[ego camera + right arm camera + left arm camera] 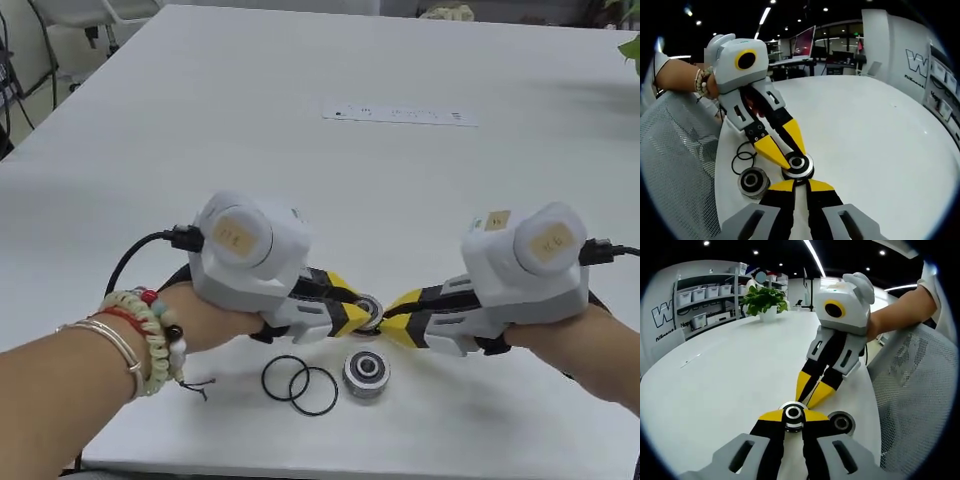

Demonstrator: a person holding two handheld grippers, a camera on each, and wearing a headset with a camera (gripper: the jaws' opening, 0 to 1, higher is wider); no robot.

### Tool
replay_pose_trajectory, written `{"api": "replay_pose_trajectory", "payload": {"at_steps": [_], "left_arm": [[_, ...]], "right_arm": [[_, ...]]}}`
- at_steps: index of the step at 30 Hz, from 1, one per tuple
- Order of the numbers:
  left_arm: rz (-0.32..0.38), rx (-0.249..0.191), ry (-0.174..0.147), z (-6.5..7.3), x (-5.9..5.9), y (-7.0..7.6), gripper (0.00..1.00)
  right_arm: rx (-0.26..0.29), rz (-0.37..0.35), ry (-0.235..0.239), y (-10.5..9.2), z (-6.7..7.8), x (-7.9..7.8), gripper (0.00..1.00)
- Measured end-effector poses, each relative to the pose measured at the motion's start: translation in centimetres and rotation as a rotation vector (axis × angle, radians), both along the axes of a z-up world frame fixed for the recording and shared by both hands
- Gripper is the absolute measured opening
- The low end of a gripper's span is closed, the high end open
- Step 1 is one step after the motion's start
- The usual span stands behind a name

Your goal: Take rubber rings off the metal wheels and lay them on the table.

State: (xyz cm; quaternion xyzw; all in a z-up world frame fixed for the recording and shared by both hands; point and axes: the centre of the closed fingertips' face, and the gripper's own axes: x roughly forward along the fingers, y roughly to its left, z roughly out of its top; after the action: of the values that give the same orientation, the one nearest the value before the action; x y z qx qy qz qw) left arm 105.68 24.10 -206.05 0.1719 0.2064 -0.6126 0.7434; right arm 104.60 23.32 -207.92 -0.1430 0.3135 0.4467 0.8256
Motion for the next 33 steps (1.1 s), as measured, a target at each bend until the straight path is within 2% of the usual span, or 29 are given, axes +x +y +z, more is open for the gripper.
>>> {"api": "replay_pose_trajectory", "payload": {"at_steps": [4, 6, 8, 9, 10, 11, 12, 13, 14, 15, 18, 20, 23, 26, 27, 28, 29, 31, 33], "left_arm": [[-0.045, -0.022, 0.012, 0.1, -0.2, 0.3, 0.08], [-0.067, -0.031, 0.034, 0.1, -0.2, 0.4, 0.07], [-0.078, -0.038, 0.04, 0.1, -0.2, 0.4, 0.07], [-0.072, -0.044, 0.055, 0.2, -0.2, 0.3, 0.07], [-0.072, -0.047, 0.083, 0.1, -0.4, 0.2, 0.06], [-0.089, -0.049, 0.08, 0.2, -0.5, 0.2, 0.06], [-0.094, -0.054, 0.091, 0.2, -0.6, 0.1, 0.06], [-0.103, -0.054, 0.084, 0.2, -0.6, 0.1, 0.06], [-0.13, -0.05, 0.051, 0.1, -0.6, 0.0, 0.06], [-0.167, -0.042, 0.002, 0.1, -0.7, -0.1, 0.07], [-0.16, -0.048, 0.012, 0.1, -0.8, -0.1, 0.07], [-0.18, -0.052, -0.015, 0.2, -0.8, -0.1, 0.07], [-0.182, -0.05, -0.013, 0.2, -0.8, -0.1, 0.07], [-0.189, -0.044, -0.032, 0.3, -0.9, -0.2, 0.07], [-0.212, -0.015, -0.015, -0.2, -1.6, 0.0, 0.1], [-0.208, -0.037, -0.019, 0.0, -1.6, -0.4, 0.13], [-0.213, -0.028, -0.01, -0.2, -1.9, -0.4, 0.15], [-0.219, -0.024, -0.052, -0.3, -1.9, -0.3, 0.15], [-0.208, -0.021, -0.045, -0.4, -1.7, -0.3, 0.15]], "right_arm": [[0.01, 0.012, 0.006, 0.1, 0.0, -0.2, 0.05], [0.016, 0.019, 0.01, 0.2, 0.0, -0.3, 0.05], [0.015, 0.036, 0.002, 0.2, 0.0, -0.5, 0.05], [0.015, 0.052, -0.004, 0.3, 0.0, -0.6, 0.05], [0.02, 0.091, -0.012, 0.4, 0.1, -0.8, 0.05], [0.022, 0.099, -0.013, 0.3, 0.1, -0.9, 0.06], [0.015, 0.092, -0.006, 0.0, 0.0, -0.8, 0.07], [0.018, 0.091, -0.004, 0.0, 0.0, -0.6, 0.1], [0.026, 0.088, 0.012, 0.1, 0.1, -0.7, 0.11], [0.025, 0.1, 0.01, 0.2, 0.1, -0.8, 0.11], [0.014, 0.147, 0.003, 0.5, 0.1, -1.0, 0.08], [0.016, 0.14, 0.005, 0.5, 0.0, -0.8, 0.09], [0.025, 0.131, 0.011, 0.4, 0.0, -0.5, 0.09], [0.028, 0.129, 0.015, 0.3, 0.0, -0.5, 0.07], [0.03, 0.124, 0.01, 0.4, 0.0, -0.4, 0.07], [0.029, 0.122, 0.009, 0.4, 0.0, -0.4, 0.07], [0.028, 0.121, 0.009, 0.4, 0.0, -0.4, 0.07], [0.026, 0.12, 0.005, 0.5, 0.0, -0.4, 0.05], [0.023, 0.118, -0.003, 0.5, 0.1, -0.4, 0.04]]}}
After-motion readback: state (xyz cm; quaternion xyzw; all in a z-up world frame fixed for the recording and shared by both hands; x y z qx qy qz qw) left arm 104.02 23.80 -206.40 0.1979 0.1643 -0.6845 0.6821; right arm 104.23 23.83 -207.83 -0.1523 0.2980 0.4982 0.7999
